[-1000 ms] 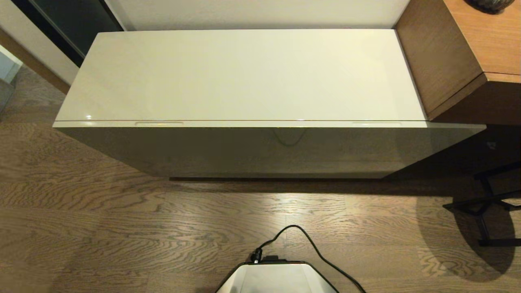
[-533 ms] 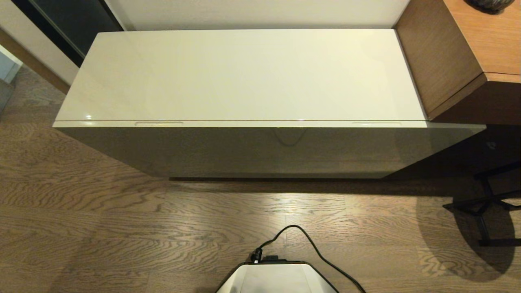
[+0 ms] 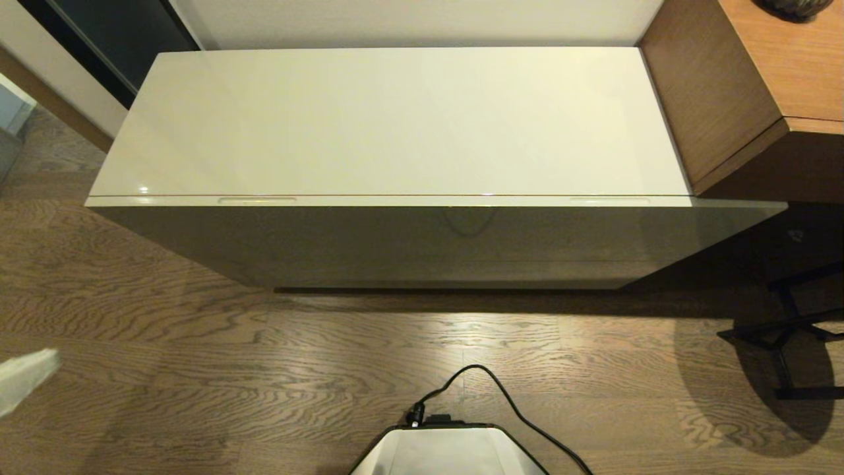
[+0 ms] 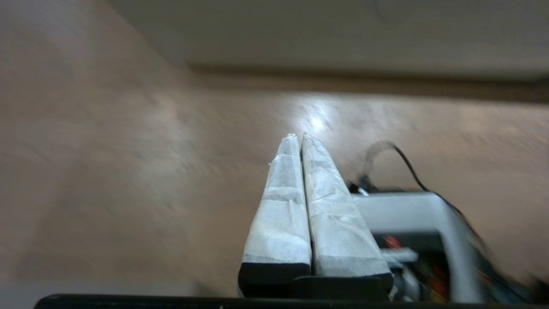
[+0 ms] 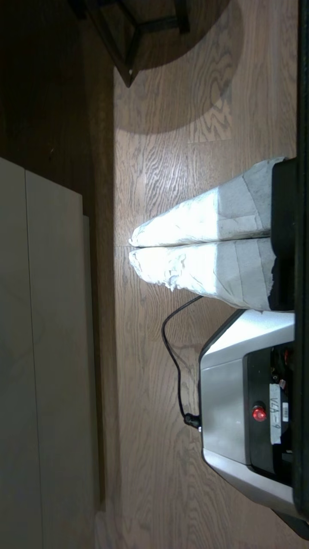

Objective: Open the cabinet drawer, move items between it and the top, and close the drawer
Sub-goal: Open the drawer

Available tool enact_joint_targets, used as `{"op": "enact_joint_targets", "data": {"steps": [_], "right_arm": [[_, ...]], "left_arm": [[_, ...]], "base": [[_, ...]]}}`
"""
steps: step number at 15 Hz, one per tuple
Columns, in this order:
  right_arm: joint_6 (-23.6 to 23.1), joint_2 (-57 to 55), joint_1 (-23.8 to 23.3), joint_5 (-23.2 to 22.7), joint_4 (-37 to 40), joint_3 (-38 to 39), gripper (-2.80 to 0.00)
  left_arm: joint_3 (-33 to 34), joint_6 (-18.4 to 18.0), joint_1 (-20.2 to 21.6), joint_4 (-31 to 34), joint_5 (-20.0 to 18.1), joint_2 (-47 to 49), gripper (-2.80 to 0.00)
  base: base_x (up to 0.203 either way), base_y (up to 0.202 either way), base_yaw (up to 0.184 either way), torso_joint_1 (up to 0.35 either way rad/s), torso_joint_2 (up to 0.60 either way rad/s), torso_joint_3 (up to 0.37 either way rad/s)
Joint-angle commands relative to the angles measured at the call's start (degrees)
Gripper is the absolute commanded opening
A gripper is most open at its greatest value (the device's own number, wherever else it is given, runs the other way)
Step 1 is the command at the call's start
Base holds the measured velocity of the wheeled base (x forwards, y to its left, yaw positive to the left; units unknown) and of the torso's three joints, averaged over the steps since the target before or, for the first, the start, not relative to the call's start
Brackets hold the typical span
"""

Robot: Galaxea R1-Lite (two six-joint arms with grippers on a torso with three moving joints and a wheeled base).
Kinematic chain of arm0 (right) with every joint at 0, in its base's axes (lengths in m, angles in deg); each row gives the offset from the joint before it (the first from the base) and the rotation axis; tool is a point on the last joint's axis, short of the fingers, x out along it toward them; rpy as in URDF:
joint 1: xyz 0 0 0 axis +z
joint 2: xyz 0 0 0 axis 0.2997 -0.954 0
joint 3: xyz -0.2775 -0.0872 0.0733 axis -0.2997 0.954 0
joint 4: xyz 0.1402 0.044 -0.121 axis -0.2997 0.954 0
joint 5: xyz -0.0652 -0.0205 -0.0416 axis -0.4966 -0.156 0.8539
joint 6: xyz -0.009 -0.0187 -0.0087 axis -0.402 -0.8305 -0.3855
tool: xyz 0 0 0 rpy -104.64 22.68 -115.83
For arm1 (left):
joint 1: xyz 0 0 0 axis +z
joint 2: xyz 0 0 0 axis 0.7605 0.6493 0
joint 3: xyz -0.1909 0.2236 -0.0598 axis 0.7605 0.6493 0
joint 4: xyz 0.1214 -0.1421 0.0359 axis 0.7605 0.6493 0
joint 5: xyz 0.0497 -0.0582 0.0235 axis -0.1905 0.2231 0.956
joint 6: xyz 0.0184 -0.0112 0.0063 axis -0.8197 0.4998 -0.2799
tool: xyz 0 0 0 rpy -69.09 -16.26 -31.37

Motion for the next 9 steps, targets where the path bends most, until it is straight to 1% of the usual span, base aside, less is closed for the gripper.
{"op": "enact_joint_targets", "data": {"steps": [1, 2, 3, 4, 5, 6, 7, 9], "right_arm": [[0.0, 1.0, 0.0, 0.0, 0.0, 0.1, -2.80], [0.0, 1.0, 0.0, 0.0, 0.0, 0.1, -2.80], [0.0, 1.0, 0.0, 0.0, 0.0, 0.1, -2.80], [0.0, 1.0, 0.0, 0.0, 0.0, 0.1, -2.80], [0.0, 1.0, 0.0, 0.0, 0.0, 0.1, -2.80], [0.0, 1.0, 0.0, -0.1, 0.0, 0.1, -2.80], [0.0, 1.0, 0.0, 0.0, 0.0, 0.1, -2.80], [0.0, 1.0, 0.0, 0.0, 0.0, 0.1, -2.80]], "left_arm": [[-13.1, 1.6, -0.5, 0.5, -2.2, 26.6, -2.80], [-18.6, 2.7, -0.9, 0.0, -3.2, 32.2, -2.80], [-23.0, 4.2, -1.5, -1.8, -4.1, 37.1, -2.80], [-26.1, 5.6, -2.1, -6.5, -4.7, 41.6, -2.80], [-28.1, 6.8, -2.5, -14.8, -5.1, 45.5, -2.80], [-28.9, 7.5, -2.9, -21.7, -4.9, 48.5, -2.80], [-29.3, 7.9, -3.1, -25.4, -4.3, 50.8, -2.80], [-30.6, 8.0, -3.2, -27.9, -2.0, 54.2, -2.80]], "base": [[0.000, 0.000, 0.000, 0.000, 0.00, 0.000], [0.000, 0.000, 0.000, 0.000, 0.00, 0.000], [0.000, 0.000, 0.000, 0.000, 0.00, 0.000], [0.000, 0.000, 0.000, 0.000, 0.00, 0.000], [0.000, 0.000, 0.000, 0.000, 0.00, 0.000], [0.000, 0.000, 0.000, 0.000, 0.00, 0.000], [0.000, 0.000, 0.000, 0.000, 0.00, 0.000], [0.000, 0.000, 0.000, 0.000, 0.00, 0.000]]}}
